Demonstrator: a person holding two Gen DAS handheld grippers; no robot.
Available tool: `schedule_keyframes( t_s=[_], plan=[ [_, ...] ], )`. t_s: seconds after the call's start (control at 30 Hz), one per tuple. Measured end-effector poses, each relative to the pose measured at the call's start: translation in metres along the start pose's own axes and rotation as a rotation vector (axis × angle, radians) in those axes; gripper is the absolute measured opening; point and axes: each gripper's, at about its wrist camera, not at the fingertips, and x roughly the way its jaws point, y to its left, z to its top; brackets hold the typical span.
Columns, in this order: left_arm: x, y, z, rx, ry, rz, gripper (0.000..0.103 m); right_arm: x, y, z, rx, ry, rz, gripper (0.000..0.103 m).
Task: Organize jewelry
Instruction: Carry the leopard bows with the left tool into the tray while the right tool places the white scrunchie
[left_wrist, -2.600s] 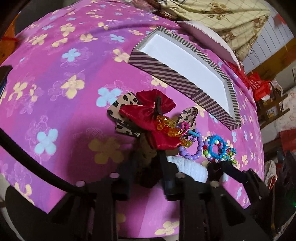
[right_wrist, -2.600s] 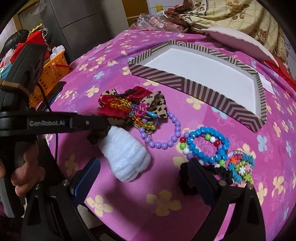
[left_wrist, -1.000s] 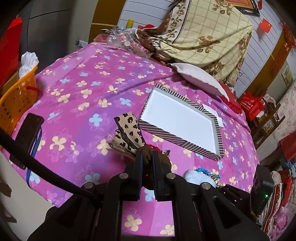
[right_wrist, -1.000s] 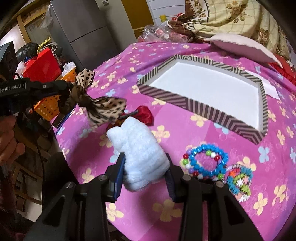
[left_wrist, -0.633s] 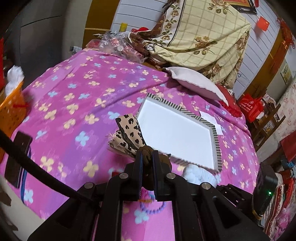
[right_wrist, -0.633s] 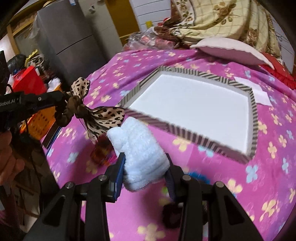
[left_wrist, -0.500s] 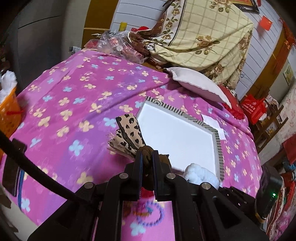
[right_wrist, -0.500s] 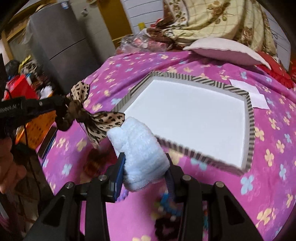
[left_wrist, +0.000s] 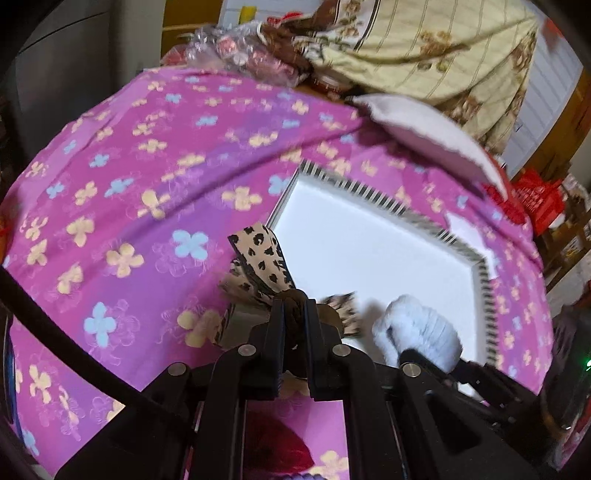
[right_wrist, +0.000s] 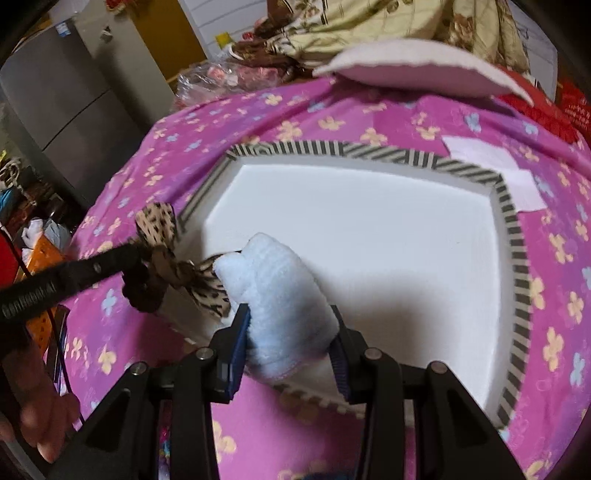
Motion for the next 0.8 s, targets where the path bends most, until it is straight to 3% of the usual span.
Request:
schedule_keyframes(
  t_s=[0.2, 0.3, 0.53, 0.8],
  plan=[
    [0.013, 0.006, -0.006, 0.001, 0.02, 0.02, 0.03, 0.019, -0.007, 0.0, 0.029, 0.037, -0.01, 0.045],
    [0.01, 0.007, -0.007, -0.007, 0.018, 0.008, 0.031, 0.017, -0.013, -0.002, 0.054, 0.053, 0.028, 0.047],
    [-0.021, 0.007, -0.016, 0.006, -0.01, -0.011, 0.052, -0.02, -0.022, -0.008, 0.074, -0.009, 0.052, 0.055],
    [-0.056, 0.007, -0.041, 0.049, -0.051, 0.067, 0.052, -0.058, -0.012, -0.028, 0.044, -0.058, 0.057, 0.056]
  ],
)
